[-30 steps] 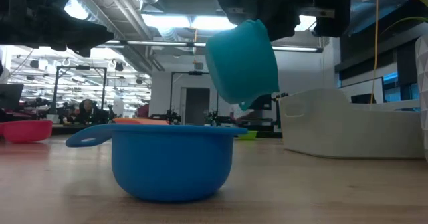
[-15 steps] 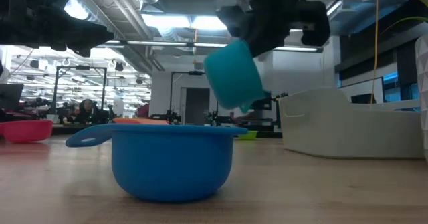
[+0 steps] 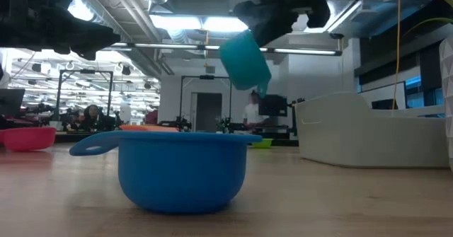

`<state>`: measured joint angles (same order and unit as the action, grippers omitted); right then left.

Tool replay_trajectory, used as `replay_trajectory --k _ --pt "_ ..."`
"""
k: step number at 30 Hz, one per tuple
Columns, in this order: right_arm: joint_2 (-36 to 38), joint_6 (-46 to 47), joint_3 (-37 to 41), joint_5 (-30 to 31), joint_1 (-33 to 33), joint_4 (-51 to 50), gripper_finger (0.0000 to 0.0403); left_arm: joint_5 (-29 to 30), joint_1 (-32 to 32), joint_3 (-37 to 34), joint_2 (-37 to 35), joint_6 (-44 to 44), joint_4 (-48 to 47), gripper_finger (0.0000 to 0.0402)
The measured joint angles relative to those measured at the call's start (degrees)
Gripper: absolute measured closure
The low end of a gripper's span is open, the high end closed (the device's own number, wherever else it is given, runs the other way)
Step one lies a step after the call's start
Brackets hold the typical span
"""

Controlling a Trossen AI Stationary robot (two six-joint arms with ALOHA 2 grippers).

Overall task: Nest measuring cups in basket
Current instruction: Move the light blue measuring cup to the top center of the table

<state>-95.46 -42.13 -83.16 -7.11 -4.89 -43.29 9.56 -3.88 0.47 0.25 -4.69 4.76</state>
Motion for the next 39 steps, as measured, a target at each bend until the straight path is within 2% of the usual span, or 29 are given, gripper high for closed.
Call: replay_trajectory --k 8,15,27,39 --pt "0.0 3.06 -6.01 -0.71 -5.68 -7.07 0.0398 0.0 0.0 -0.01 -0.02 0.0 0.0 0.0269" --pt "-0.77 7.44 -6.6 -9.78 -10.44 -7.97 0.0398 0.0 0.0 0.0 -0.02 0.0 0.0 0.0269" --pt "-9.91 13.44 -6.57 -18.37 -14.02 -7.01 0.0398 0.0 0.0 0.0 0.0 0.0 0.0 0.0269" --pt "-19.77 13.42 -6.53 -18.45 -14.07 -7.15 0.0398 -0.02 0.0 -0.01 -0.01 0.0 0.01 0.0269"
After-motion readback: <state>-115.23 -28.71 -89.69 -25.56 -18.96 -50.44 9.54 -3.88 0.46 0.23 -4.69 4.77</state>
